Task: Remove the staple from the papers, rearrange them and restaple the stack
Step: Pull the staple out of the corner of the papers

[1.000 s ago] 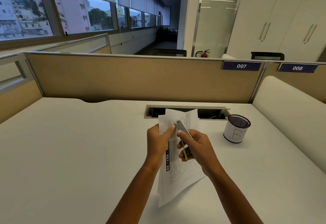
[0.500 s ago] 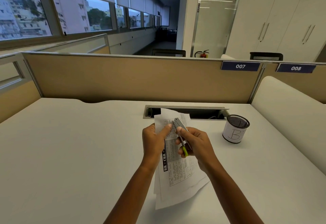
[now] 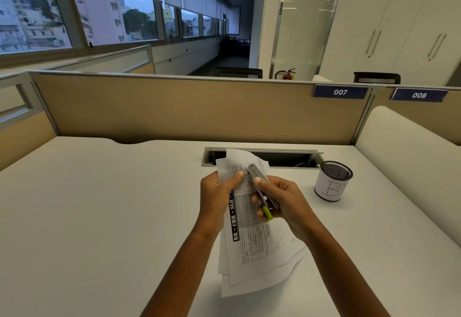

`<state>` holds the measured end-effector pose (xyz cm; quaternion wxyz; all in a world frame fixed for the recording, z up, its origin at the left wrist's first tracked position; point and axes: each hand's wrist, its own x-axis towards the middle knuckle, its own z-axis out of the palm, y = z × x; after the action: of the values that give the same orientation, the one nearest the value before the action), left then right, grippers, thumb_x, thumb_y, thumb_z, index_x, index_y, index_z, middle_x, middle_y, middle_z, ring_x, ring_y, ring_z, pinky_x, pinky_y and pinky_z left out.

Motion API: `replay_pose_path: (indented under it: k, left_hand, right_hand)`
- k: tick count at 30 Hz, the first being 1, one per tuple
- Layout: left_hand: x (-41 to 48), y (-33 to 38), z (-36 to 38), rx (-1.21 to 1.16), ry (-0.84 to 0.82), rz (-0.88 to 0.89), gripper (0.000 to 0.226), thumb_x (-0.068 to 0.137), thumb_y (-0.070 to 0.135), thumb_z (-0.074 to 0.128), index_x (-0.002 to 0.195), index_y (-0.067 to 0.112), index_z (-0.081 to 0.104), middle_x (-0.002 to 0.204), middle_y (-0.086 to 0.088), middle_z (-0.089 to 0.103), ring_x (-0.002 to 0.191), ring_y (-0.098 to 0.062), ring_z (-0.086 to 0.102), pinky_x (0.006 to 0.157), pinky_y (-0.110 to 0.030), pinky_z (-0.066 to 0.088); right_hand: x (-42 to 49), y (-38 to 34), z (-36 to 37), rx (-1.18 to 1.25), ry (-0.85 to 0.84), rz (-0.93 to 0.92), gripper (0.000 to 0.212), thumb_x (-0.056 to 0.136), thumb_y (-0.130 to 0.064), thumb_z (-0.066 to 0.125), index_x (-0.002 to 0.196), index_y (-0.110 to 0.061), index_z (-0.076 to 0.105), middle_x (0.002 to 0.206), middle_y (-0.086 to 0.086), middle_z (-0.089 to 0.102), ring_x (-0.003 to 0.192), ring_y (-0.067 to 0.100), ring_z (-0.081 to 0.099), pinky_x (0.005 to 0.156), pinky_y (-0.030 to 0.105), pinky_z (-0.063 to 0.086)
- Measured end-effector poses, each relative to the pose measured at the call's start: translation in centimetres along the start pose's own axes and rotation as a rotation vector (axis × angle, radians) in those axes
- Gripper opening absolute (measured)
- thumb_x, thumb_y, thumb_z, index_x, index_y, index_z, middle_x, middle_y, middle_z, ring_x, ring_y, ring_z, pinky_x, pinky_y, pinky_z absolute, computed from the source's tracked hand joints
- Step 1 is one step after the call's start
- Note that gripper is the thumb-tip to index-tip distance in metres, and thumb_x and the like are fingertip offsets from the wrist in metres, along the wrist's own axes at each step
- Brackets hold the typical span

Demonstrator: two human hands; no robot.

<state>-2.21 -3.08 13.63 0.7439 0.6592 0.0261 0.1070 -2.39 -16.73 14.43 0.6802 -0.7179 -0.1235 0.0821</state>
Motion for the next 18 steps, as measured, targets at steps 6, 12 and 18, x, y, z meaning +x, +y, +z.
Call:
replay_pose_path:
  k: [6, 12, 18]
  left_hand:
    - [0.35, -0.03, -0.01, 0.004, 0.014, -0.004, 0.004, 0.084, 0.021, 0.058, 0.086, 0.019, 0.060, 0.079, -0.003, 0.065, 0.065, -0.018, 0.062, 0.057, -0.024, 0.053]
    - [0.25, -0.32, 0.10, 0.065, 0.009, 0.011, 0.011, 0.084, 0.024, 0.057, 0.093, 0.017, 0.057, 0.091, -0.007, 0.064, 0.077, -0.023, 0.060, 0.065, -0.026, 0.050]
    - [0.07, -0.27, 0.22, 0.133, 0.022, 0.050, 0.005, 0.081, 0.026, 0.060, 0.081, 0.022, 0.057, 0.087, -0.002, 0.063, 0.070, -0.020, 0.060, 0.054, -0.019, 0.048]
  right_hand:
    - [-0.12, 0.25, 0.11, -0.137, 0.072, -0.026, 0.020, 0.091, -0.027, 0.048, 0.080, -0.015, 0.060, 0.068, -0.002, 0.066, 0.045, 0.007, 0.063, 0.044, 0.018, 0.054]
    - [0.06, 0.15, 0.23, -0.250, 0.096, -0.073, 0.013, 0.091, -0.025, 0.050, 0.083, -0.018, 0.058, 0.069, -0.002, 0.064, 0.043, 0.003, 0.062, 0.042, 0.013, 0.051]
    - [0.05, 0.13, 0.60, -0.356, 0.158, -0.113, 0.008, 0.089, -0.027, 0.053, 0.085, -0.021, 0.056, 0.066, -0.006, 0.061, 0.045, 0.005, 0.060, 0.042, 0.009, 0.047]
